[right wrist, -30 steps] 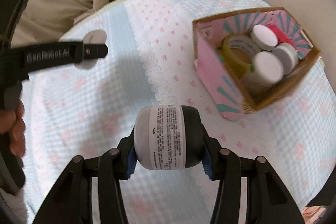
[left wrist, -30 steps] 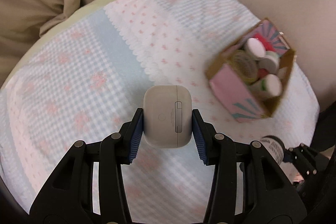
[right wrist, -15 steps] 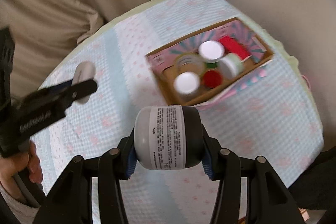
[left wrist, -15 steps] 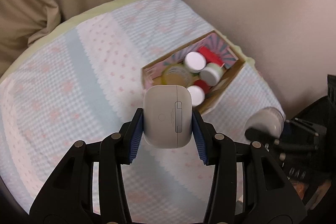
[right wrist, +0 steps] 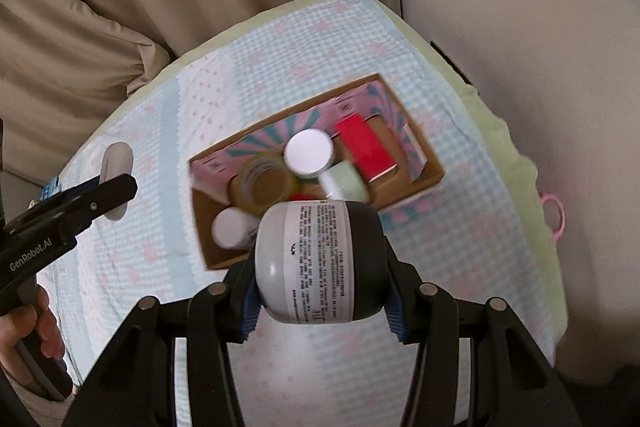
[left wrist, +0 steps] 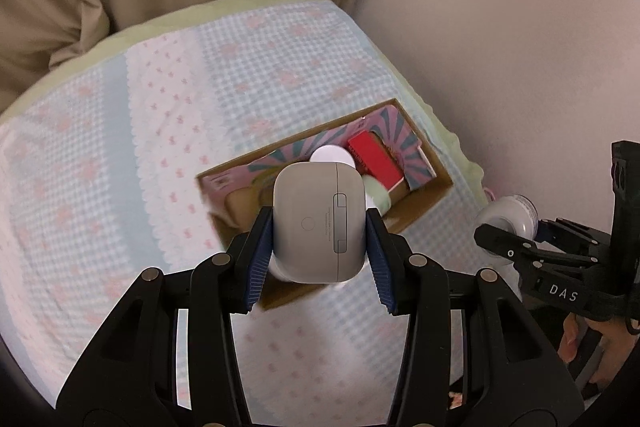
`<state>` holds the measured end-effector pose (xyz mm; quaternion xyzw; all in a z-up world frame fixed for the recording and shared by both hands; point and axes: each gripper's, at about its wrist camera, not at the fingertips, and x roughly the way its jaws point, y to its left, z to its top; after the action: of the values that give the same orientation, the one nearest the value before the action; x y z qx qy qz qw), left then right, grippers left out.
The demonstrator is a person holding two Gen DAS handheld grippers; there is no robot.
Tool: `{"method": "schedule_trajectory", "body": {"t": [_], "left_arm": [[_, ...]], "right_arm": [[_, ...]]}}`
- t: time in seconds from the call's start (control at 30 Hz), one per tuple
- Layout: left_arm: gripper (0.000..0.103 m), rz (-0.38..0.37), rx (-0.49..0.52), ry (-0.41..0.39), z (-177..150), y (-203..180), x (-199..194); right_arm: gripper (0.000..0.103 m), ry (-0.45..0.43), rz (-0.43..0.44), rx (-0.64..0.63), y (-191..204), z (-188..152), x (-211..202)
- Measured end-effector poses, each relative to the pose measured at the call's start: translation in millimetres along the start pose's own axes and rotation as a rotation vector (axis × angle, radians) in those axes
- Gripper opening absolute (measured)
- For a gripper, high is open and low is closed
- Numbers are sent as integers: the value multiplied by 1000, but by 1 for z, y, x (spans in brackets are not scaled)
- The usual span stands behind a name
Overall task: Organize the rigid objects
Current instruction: 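Carry the earbud case and black-lidded jar over the cardboard box, then open both tools to release the earbud case and jar into the box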
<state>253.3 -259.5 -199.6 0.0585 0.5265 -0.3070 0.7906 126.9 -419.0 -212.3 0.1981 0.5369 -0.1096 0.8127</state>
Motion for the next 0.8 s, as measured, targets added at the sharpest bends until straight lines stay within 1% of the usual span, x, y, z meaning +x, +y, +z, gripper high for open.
{"method": "schedule_trajectory", "body": {"t": [0.13,0.33,0.4,0.6,0.8], "left_arm": [[41,19,-24,29,14,-4,34],[41,47,-71,104,29,7,95],[41,66,-64,144,32,11,120],[41,95,-53,250,28,23,169],[41,109,-50,348,23,31,197]], "right_arm": [[46,33,3,-44,-25,29,24],[46,86,27,-92,-48,65,72],[46,102,39,-108,-50,75,90],[46,149,78,-120,-51,96,145],[47,188,110,-120,-42,100,175]]}}
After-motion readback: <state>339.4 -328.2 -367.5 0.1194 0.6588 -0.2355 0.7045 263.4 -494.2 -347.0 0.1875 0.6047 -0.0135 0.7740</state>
